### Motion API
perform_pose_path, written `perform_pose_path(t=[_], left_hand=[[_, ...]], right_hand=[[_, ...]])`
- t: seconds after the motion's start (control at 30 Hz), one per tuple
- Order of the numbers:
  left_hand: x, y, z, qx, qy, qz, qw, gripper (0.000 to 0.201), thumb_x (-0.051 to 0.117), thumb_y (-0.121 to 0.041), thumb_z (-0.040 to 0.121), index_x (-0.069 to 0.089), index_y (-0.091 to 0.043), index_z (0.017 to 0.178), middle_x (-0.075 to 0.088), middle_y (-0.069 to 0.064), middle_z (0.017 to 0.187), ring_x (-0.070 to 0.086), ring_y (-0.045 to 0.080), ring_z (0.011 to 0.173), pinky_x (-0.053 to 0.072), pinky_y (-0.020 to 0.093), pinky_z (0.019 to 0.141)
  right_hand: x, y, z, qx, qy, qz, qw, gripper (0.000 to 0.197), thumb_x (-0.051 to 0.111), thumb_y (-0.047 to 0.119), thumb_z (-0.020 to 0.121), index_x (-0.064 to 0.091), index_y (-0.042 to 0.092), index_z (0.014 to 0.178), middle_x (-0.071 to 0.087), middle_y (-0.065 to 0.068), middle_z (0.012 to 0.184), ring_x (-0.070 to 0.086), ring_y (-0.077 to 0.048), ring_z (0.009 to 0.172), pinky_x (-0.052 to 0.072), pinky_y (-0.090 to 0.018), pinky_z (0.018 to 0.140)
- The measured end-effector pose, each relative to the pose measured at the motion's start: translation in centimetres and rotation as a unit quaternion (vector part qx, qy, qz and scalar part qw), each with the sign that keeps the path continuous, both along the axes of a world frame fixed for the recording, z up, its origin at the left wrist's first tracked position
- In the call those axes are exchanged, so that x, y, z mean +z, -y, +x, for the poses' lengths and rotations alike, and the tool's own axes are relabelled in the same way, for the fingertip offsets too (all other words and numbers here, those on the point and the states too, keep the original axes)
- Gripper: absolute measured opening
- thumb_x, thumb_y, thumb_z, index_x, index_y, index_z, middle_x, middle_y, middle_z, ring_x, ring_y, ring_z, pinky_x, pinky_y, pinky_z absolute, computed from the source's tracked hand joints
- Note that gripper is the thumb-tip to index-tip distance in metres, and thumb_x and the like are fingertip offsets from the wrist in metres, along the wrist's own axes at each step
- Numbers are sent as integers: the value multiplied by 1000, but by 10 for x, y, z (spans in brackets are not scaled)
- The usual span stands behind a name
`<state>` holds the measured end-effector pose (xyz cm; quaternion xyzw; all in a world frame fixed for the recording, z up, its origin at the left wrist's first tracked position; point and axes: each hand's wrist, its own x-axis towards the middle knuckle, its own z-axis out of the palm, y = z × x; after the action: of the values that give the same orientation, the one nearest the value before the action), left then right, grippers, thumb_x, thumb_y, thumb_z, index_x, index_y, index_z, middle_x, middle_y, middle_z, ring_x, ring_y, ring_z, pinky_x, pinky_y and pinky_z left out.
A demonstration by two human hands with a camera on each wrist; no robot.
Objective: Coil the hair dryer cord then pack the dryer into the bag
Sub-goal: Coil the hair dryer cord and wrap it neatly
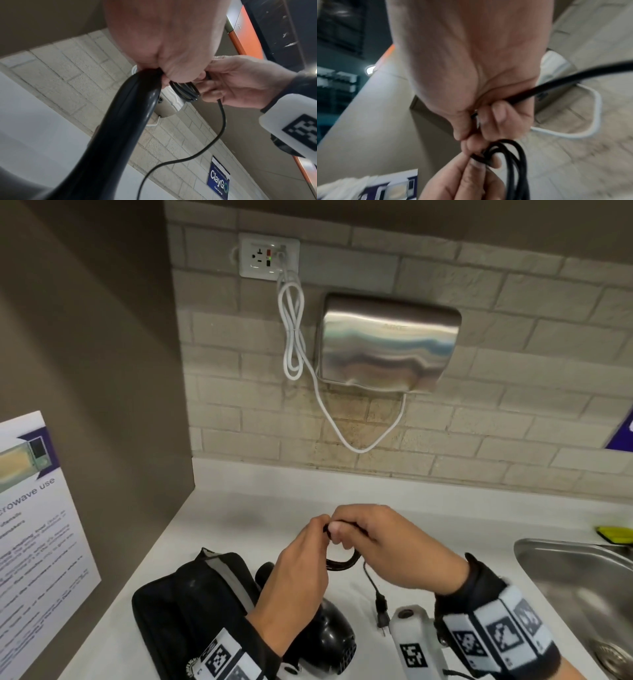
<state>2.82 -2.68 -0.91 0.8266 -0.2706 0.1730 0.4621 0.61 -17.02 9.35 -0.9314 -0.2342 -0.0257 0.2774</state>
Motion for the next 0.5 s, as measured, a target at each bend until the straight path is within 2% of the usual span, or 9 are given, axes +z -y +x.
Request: perform_pose_path(t=[0.03,0.1,0.17,0.2,0.27,0.33,0.43,0.5], left_hand=[[0,-1,0,-4,-3,-4,1000,20,34,-15,103,48,-26,112,58,-10,90,58,8,78,49,27,63],[-1,-4,1,-7,-8,0,1000,22,34,-21,105,49,-23,121,58,-11,94,55,-5,81,43,13,63],[-3,-6,3,-20,-8,11,1000,28,37,-24,104,48,-18,128,57,-11,95,53,-14,84,40,7,66],[-3,-7,3,-26,-10,12,1000,33,36,-30,102,48,-16,130,56,-13,93,52,-13,85,39,6,66],[-3,-7,3,-30,-8,7,999,47,32,-46,96,49,-17,129,54,-17,88,52,-5,86,40,8,65],[-5,-6,3,-27,5,-2,1000,53,28,-55,93,52,-18,121,51,-21,82,51,-4,81,39,9,63],[-7,-4,3,-22,29,-13,999,53,26,-59,93,55,-16,107,47,-20,71,50,-3,70,37,9,58],[-6,-4,4,-25,30,-13,999,53,27,-59,93,56,-16,104,47,-19,70,50,-1,68,36,9,57]], right_hand=[[-3,3,4,-12,-33,58,998,27,45,17,102,61,11,81,52,13,67,46,-1,58,37,-13,58],[-12,6,9,-40,-104,184,977,30,46,18,102,63,7,80,51,7,65,40,-6,54,34,-17,52],[-17,6,12,-62,-160,291,941,31,46,19,102,64,9,79,49,2,66,35,-8,52,31,-21,51],[-19,6,14,-64,-177,321,928,31,46,20,102,64,9,79,48,0,66,34,-8,52,29,-23,51],[-19,6,14,-53,-191,341,919,31,46,21,102,64,9,80,47,-1,67,32,-8,52,28,-25,52],[-17,5,14,-47,-194,334,921,32,47,23,102,64,8,79,46,-1,66,33,-7,51,28,-24,52],[-15,4,13,-50,-183,317,929,33,50,24,101,63,9,75,43,-1,63,34,-9,50,29,-22,49],[-16,2,13,-62,-157,312,935,34,52,24,100,61,11,70,42,3,58,33,-9,48,30,-20,46]])
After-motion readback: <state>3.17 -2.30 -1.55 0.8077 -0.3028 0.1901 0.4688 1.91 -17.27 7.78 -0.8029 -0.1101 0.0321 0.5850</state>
